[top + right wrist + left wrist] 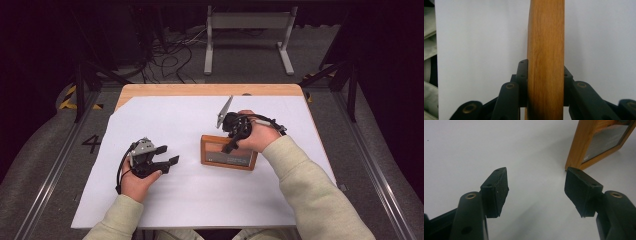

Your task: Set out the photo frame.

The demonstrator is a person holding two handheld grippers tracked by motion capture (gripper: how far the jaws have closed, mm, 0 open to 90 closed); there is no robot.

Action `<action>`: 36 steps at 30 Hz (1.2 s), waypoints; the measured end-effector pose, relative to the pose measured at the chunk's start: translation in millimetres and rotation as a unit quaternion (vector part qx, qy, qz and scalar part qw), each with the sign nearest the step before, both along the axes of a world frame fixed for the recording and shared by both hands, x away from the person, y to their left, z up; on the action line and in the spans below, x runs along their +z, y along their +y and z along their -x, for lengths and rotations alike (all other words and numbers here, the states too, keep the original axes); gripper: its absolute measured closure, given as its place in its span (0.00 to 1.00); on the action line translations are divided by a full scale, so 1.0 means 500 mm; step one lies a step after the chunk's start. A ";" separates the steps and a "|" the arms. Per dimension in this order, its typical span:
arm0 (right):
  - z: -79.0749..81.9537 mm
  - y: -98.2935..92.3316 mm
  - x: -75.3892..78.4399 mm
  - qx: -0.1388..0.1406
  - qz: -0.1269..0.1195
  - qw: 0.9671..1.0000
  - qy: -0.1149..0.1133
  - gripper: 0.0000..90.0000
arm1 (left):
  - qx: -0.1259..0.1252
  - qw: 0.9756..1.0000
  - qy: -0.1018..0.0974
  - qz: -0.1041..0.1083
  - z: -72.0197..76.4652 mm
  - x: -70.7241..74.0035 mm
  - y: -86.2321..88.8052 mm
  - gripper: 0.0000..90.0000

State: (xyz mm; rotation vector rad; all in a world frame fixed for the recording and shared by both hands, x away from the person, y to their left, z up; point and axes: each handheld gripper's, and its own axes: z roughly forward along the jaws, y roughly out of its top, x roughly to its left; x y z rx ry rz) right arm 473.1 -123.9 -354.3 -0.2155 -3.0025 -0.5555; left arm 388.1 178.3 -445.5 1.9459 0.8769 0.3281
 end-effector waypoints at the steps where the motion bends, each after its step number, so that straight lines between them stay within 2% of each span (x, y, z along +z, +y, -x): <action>1: 0.000 0.000 0.000 0.005 0.000 1.000 -0.002 0.78 | 0.000 1.000 0.003 0.001 0.000 0.000 0.000 0.40; 5: -0.002 -0.001 -0.002 0.020 -0.010 1.000 -0.003 0.78 | -0.001 1.000 0.000 0.000 -0.001 0.000 -0.002 0.40; 10: 0.000 -0.002 -0.004 0.060 -0.019 0.998 0.000 0.78 | -0.003 1.000 0.002 -0.003 0.000 0.000 -0.004 0.40; 12: -0.003 -0.003 -0.005 0.062 -0.023 0.998 0.000 0.78 | -0.002 1.000 0.002 -0.002 -0.001 0.000 -0.003 0.40; 15: -0.007 -0.004 -0.006 0.056 -0.025 0.998 -0.001 0.78 | -0.002 1.000 0.003 0.000 -0.001 -0.001 -0.003 0.40; 17: -0.012 -0.006 -0.005 0.046 -0.027 0.998 -0.015 0.76 | -0.002 1.000 0.004 0.001 0.000 -0.001 -0.003 0.40; 19: -0.016 -0.013 0.003 0.026 -0.047 0.998 -0.030 0.66 | -0.002 1.000 0.003 0.000 -0.001 -0.001 -0.002 0.40; 21: -0.018 -0.020 0.011 0.004 -0.057 0.997 -0.045 0.55 | -0.001 1.000 0.003 0.000 -0.001 -0.001 -0.003 0.40; 23: -0.021 -0.031 0.018 -0.031 -0.070 0.995 -0.056 0.48 | -0.001 1.000 0.000 0.001 -0.001 -0.001 -0.002 0.40; 25: -0.020 -0.044 0.029 -0.063 -0.084 0.991 -0.077 0.39 | -0.001 1.000 0.002 0.001 -0.001 -0.001 -0.002 0.40; 27: -0.018 -0.061 0.042 -0.090 -0.108 0.986 -0.092 0.37 | 0.000 1.000 0.003 -0.001 0.001 0.000 -0.002 0.40; 30: -0.004 -0.089 0.055 -0.126 -0.144 0.975 -0.117 0.33 | 0.000 1.000 -0.001 -0.001 0.005 0.005 -0.001 0.40; 32: 0.010 -0.110 0.059 -0.143 -0.160 0.968 -0.132 0.30 | -0.002 1.000 -0.001 0.001 0.010 0.007 -0.002 0.40; 35: 0.031 -0.145 0.060 -0.176 -0.184 0.955 -0.150 0.28 | -0.005 1.000 -0.001 -0.001 0.020 0.009 -0.002 0.39; 36: 0.031 -0.145 0.060 -0.176 -0.184 0.955 -0.150 0.28 | -0.005 1.000 -0.001 -0.001 0.020 0.009 -0.002 0.39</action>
